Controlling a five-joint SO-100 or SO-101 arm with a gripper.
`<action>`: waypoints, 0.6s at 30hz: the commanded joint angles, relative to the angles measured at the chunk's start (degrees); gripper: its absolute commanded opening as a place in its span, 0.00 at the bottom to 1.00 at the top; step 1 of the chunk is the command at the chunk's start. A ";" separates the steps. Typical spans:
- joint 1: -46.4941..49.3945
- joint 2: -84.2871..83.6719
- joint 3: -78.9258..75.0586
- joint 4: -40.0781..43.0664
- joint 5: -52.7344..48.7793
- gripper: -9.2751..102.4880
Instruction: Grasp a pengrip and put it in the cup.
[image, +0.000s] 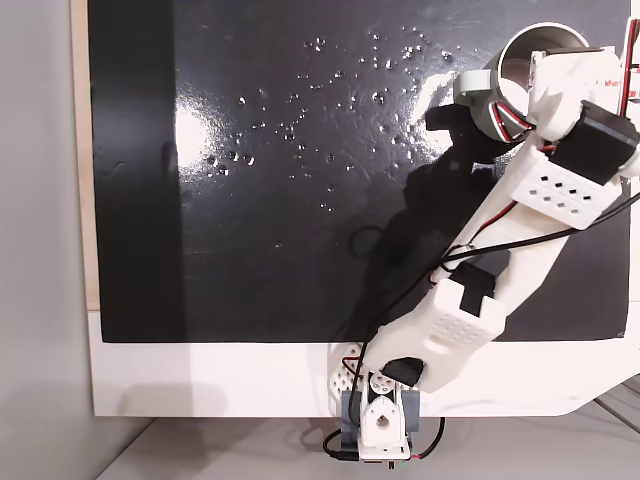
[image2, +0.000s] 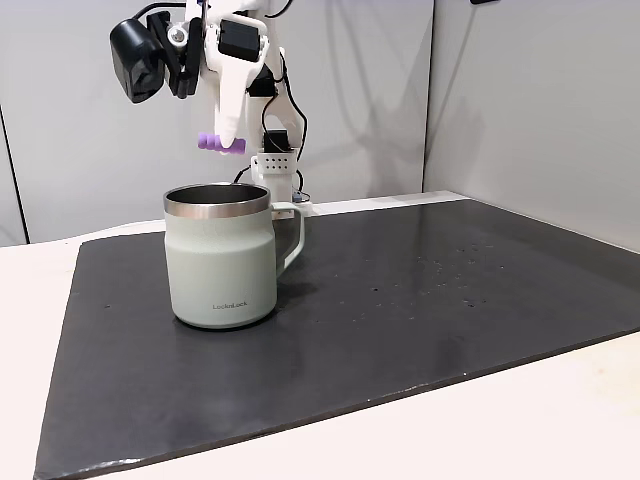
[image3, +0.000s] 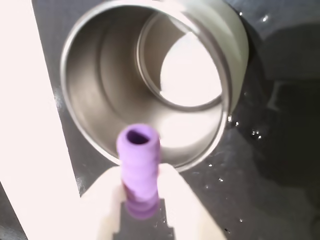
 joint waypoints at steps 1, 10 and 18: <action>-0.53 0.09 -3.78 0.35 -0.53 0.08; -0.44 -0.70 -4.75 0.35 0.26 0.24; -0.26 -0.70 -4.92 0.53 0.26 0.25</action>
